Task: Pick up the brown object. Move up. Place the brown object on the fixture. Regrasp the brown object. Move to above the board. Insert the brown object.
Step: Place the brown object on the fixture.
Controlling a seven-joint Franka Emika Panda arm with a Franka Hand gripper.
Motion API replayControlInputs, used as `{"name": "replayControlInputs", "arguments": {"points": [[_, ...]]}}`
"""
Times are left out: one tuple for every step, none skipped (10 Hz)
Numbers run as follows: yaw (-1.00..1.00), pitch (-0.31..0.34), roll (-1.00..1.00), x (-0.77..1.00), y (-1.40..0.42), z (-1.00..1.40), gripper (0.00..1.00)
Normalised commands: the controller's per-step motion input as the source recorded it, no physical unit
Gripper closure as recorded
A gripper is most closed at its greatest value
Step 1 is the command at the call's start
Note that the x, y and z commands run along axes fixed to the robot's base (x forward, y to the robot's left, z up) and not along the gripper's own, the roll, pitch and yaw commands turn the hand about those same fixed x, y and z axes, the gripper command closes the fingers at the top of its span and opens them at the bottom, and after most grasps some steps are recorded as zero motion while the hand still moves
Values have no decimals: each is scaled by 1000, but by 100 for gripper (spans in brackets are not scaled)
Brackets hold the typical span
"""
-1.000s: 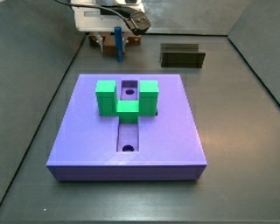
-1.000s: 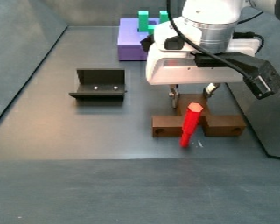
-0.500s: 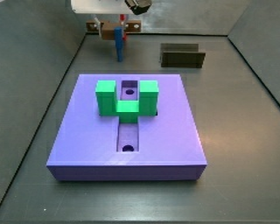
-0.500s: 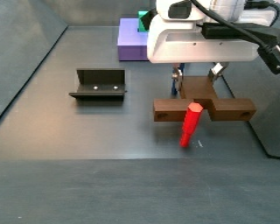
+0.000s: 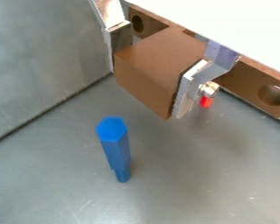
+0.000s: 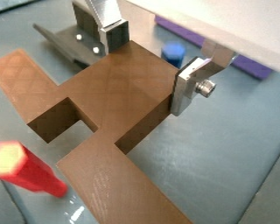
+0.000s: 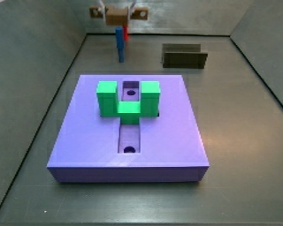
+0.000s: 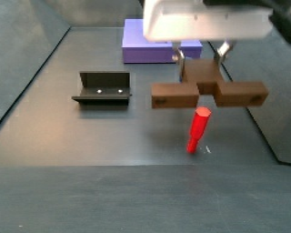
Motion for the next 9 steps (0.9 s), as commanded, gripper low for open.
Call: {"name": "replayControlInputs", "arguments": {"points": [[-74,363,-197,406,-40,1000,100],[-134,280,-423,660,-123,940,100],[-237,120,-717,817,-111,746,100],[-269,31,-826,831,-46,654,100],[-274,0,-903,860,0,546,100],[-271,0,-971,849,0,437,100],[-249,-34,-994,843,0,369,100],[-223,-46,-1000,843,0,320,100],[-246,-14,-1000,846,0,291,100]]}}
